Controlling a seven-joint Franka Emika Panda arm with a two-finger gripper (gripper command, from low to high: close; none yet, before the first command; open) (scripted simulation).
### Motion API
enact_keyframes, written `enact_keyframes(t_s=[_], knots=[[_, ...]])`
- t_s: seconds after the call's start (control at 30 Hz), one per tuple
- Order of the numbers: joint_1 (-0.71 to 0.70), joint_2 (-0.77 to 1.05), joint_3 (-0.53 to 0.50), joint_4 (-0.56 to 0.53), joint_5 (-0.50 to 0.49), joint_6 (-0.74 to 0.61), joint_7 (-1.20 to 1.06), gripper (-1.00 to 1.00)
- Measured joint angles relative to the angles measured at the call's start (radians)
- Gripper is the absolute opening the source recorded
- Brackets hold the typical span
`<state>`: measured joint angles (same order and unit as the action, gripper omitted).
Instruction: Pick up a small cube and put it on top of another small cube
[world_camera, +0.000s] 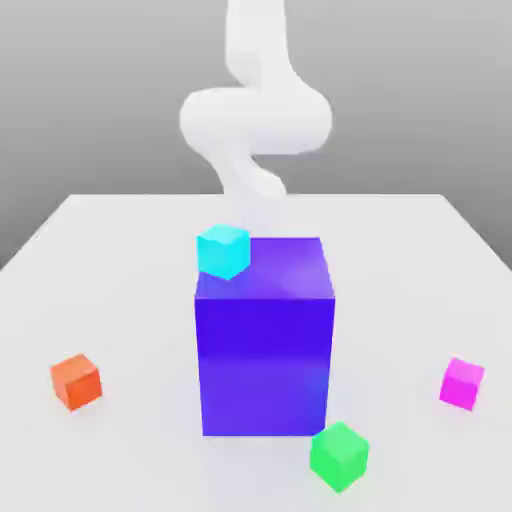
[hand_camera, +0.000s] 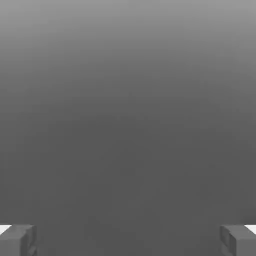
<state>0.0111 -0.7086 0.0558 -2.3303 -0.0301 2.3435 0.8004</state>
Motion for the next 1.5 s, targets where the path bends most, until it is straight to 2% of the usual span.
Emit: enact_keyframes(t_s=[0.3, 0.57, 0.8, 0.9, 1.07, 1.1, 1.33, 1.5], knots=[[0.056, 0.334, 0.187, -0.110, -0.118, 0.157, 0.007, 0.00], [0.144, 0.625, 0.314, -0.206, -0.211, 0.295, 0.007, 0.00], [0.261, 0.859, 0.391, -0.292, -0.209, 0.426, -0.052, 0.00], [0.303, 0.944, 0.356, -0.286, -0.271, 0.483, -0.011, 0.00], [0.422, 1.079, 0.210, -0.252, -0.409, 0.580, 0.093, 0.00], [0.439, 1.095, 0.189, -0.248, -0.423, 0.592, 0.104, -1.00], [0.439, 1.094, 0.190, -0.248, -0.425, 0.592, 0.106, -1.00], [0.342, 0.976, 0.314, -0.280, -0.293, 0.508, 0.006, -1.00]])
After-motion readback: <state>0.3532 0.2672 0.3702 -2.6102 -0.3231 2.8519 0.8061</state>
